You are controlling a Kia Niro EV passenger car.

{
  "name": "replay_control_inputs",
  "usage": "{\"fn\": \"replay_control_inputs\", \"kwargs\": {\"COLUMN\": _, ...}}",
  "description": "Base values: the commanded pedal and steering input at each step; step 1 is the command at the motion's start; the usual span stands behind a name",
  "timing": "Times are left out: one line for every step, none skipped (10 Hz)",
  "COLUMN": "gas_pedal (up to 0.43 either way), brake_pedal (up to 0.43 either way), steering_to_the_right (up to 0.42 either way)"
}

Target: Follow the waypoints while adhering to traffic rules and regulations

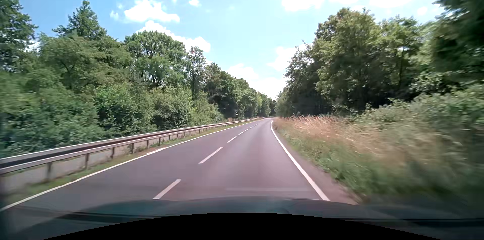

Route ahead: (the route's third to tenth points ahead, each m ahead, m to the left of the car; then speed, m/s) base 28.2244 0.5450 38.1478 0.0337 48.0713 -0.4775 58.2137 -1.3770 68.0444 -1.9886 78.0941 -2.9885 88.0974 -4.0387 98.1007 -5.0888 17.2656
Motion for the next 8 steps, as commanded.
{"fn": "replay_control_inputs", "kwargs": {"gas_pedal": 0.067, "brake_pedal": 0.000, "steering_to_the_right": 0.004}}
{"fn": "replay_control_inputs", "kwargs": {"gas_pedal": 0.067, "brake_pedal": 0.000, "steering_to_the_right": 0.004}}
{"fn": "replay_control_inputs", "kwargs": {"gas_pedal": 0.067, "brake_pedal": 0.000, "steering_to_the_right": 0.004}}
{"fn": "replay_control_inputs", "kwargs": {"gas_pedal": 0.067, "brake_pedal": 0.000, "steering_to_the_right": 0.004}}
{"fn": "replay_control_inputs", "kwargs": {"gas_pedal": 0.067, "brake_pedal": 0.000, "steering_to_the_right": 0.004}}
{"fn": "replay_control_inputs", "kwargs": {"gas_pedal": 0.067, "brake_pedal": 0.000, "steering_to_the_right": 0.004}}
{"fn": "replay_control_inputs", "kwargs": {"gas_pedal": 0.067, "brake_pedal": 0.000, "steering_to_the_right": 0.004}}
{"fn": "replay_control_inputs", "kwargs": {"gas_pedal": 0.067, "brake_pedal": 0.000, "steering_to_the_right": 0.004}}
